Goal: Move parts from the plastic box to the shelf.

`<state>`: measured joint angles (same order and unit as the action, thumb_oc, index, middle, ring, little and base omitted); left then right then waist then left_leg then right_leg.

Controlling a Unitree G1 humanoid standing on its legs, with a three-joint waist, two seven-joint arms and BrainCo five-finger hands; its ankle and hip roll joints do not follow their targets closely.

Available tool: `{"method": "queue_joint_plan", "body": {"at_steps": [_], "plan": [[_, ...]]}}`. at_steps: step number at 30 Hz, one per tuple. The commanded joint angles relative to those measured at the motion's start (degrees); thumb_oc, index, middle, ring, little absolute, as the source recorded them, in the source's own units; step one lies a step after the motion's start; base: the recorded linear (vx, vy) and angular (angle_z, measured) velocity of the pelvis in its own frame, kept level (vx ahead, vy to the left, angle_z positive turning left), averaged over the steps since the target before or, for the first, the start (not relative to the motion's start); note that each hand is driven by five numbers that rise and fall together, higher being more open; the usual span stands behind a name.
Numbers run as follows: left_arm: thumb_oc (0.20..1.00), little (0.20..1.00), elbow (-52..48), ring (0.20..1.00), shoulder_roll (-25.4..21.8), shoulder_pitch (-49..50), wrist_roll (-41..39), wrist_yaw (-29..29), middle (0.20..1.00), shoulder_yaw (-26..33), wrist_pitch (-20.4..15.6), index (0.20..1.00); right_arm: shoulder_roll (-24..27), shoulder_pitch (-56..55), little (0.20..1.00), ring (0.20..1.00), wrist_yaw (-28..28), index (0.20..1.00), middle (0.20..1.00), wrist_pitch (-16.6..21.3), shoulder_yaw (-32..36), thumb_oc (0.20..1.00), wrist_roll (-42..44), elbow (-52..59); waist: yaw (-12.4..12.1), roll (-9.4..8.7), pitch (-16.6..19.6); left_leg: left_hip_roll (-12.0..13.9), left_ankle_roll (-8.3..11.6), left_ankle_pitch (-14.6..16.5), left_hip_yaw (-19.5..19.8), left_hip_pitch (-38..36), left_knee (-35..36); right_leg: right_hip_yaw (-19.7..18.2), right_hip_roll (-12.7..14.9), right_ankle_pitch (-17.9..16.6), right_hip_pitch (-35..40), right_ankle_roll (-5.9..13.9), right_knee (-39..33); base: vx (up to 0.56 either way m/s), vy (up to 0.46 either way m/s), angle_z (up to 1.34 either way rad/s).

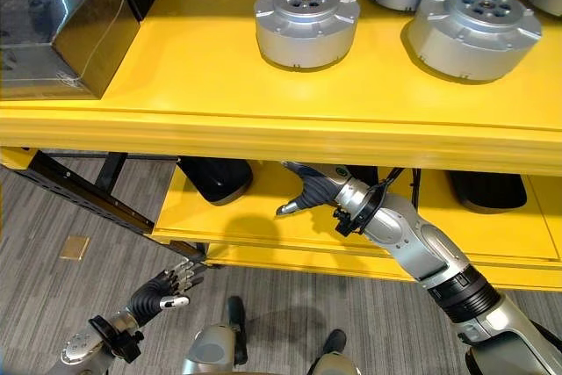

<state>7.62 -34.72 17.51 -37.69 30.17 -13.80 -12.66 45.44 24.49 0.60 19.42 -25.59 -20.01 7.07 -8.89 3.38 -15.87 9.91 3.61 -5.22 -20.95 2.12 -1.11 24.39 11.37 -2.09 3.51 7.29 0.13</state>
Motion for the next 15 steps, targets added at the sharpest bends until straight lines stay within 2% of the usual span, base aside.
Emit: {"method": "queue_joint_plan", "body": {"at_steps": [1,2,4,5,6,7,8,9,10,11,12,15], "plan": [[1.000,1.000,-5.7,1.000,-2.6,-1.0,-2.4,5.2,1.000,-0.8,-4.0,1.000,-0.4,3.5,1.000,1.000,-5.1,1.000,1.000,-0.4,0.8,1.000,-1.4,1.2,0.7,-1.02,0.8,-4.5,-2.32,7.6,-5.0,0.7,-8.7,1.3,-2.6,6.0,-0.3,0.06,6.8,0.01,-0.012,0.17],[1.000,1.000,-6.5,1.000,-3.2,-1.7,-4.3,6.3,1.000,-0.8,-3.4,1.000,-0.1,3.6,1.000,1.000,-5.8,1.000,1.000,-0.9,0.7,1.000,-1.2,1.1,1.4,-1.06,0.7,-3.2,-2.57,9.1,-6.3,1.1,-11.4,1.7,-2.1,6.4,-0.4,-0.31,7.4,-0.04,0.015,0.24],[1.000,1.000,-8.0,1.000,-2.8,-2.2,-5.0,6.0,1.000,-0.5,-2.3,1.000,-0.3,3.6,1.000,1.000,-6.2,1.000,1.000,-1.0,0.5,1.000,-1.5,0.8,1.3,-1.35,0.5,-1.4,-2.27,9.6,-5.3,2.2,-14.1,1.6,-1.9,7.0,-0.7,-1.03,8.7,-0.03,0.054,0.26],[1.000,1.000,-8.4,1.000,-1.9,-3.1,-5.0,4.4,1.000,-0.6,-2.0,1.000,-0.8,4.2,1.000,1.000,-6.5,1.000,1.000,-0.6,0.0,1.000,-2.0,-0.1,1.0,-1.77,0.4,0.0,-2.05,10.4,-3.1,3.0,-16.5,0.7,-1.8,8.0,-1.0,-1.67,10.2,-0.01,0.060,0.10],[1.000,1.000,-8.4,1.000,-1.9,-3.1,-5.0,4.4,1.000,-0.6,-2.0,1.000,-0.8,4.3,1.000,1.000,-6.5,1.000,1.000,-0.5,-0.1,1.000,-2.1,-0.2,1.0,-1.73,0.4,0.1,-2.02,10.5,-3.1,3.1,-16.8,0.7,-1.8,8.1,-1.1,-1.69,10.4,0.02,0.240,-0.10],[1.000,1.000,-8.7,1.000,-0.7,-3.9,-6.2,2.6,1.000,-0.3,-1.3,1.000,-1.6,5.1,1.000,1.000,-6.2,1.000,1.000,0.3,-0.9,1.000,-1.3,-1.3,0.6,-2.27,1.1,2.0,-1.96,11.9,-0.3,2.6,-18.5,-0.3,-0.9,9.6,-2.2,-2.11,12.8,0.03,0.220,-0.41],[1.000,1.000,-8.7,1.000,-0.5,-4.0,-6.5,2.6,1.000,-0.2,-1.0,1.000,-1.6,5.3,1.000,1.000,-6.1,1.000,1.000,0.3,-1.0,1.000,-1.1,-1.5,0.5,-2.35,1.3,2.4,-1.92,12.2,-0.2,2.4,-18.8,-0.4,-0.7,9.9,-2.4,-2.16,13.3,-0.02,0.434,-0.74],[1.000,1.000,-8.8,1.000,1.1,-4.4,-6.7,1.6,1.000,0.0,-0.1,1.000,-2.0,5.6,1.000,1.000,-4.5,1.000,1.000,0.5,-1.4,1.000,-0.9,-1.4,0.6,-2.91,2.1,5.5,-1.40,9.8,1.0,2.4,-21.4,-1.1,0.2,9.9,-3.9,-3.42,14.5,-0.04,0.316,-1.02],[1.000,1.000,-8.8,1.000,1.5,-4.6,-6.2,1.3,1.000,0.0,-0.1,1.000,-1.9,5.7,1.000,1.000,-4.0,1.000,1.000,0.4,-1.5,1.000,-0.8,-1.3,0.5,-2.88,2.5,6.3,-0.84,8.8,2.6,2.9,-23.0,-2.2,0.2,10.2,-4.7,-3.71,15.1,-0.06,0.381,-1.06],[1.000,1.000,-8.6,1.000,1.9,-4.7,-5.5,1.0,1.000,-0.1,-0.4,1.000,-1.9,5.7,1.000,1.000,-3.6,1.000,1.000,0.5,-1.6,1.000,-0.8,-1.2,0.4,-2.88,2.7,6.8,-0.33,7.6,4.4,3.4,-24.2,-3.3,0.3,10.4,-5.2,-3.93,15.6,-0.01,0.366,-0.93],[1.000,1.000,-9.0,1.000,1.8,-4.9,-5.8,-0.3,1.000,0.1,-0.1,1.000,-1.8,5.6,1.000,1.000,-2.6,1.000,1.000,1.5,-2.1,1.000,-0.4,-1.6,0.3,-2.65,3.3,6.0,-0.97,9.4,5.3,2.8,-22.8,-4.0,1.7,11.2,-6.8,-3.26,18.0,-0.02,0.507,-0.57],[1.000,1.000,-7.2,1.000,1.8,-6.2,-7.4,-0.9,1.000,-0.6,0.2,1.000,-1.5,4.1,1.000,1.000,-3.1,1.000,1.000,1.1,-3.1,1.000,0.1,-2.8,1.5,-2.00,4.4,5.5,-1.60,11.4,2.1,-0.3,-18.4,-3.1,3.7,10.8,-7.6,-2.28,20.0,0.01,0.454,-0.43]]}}
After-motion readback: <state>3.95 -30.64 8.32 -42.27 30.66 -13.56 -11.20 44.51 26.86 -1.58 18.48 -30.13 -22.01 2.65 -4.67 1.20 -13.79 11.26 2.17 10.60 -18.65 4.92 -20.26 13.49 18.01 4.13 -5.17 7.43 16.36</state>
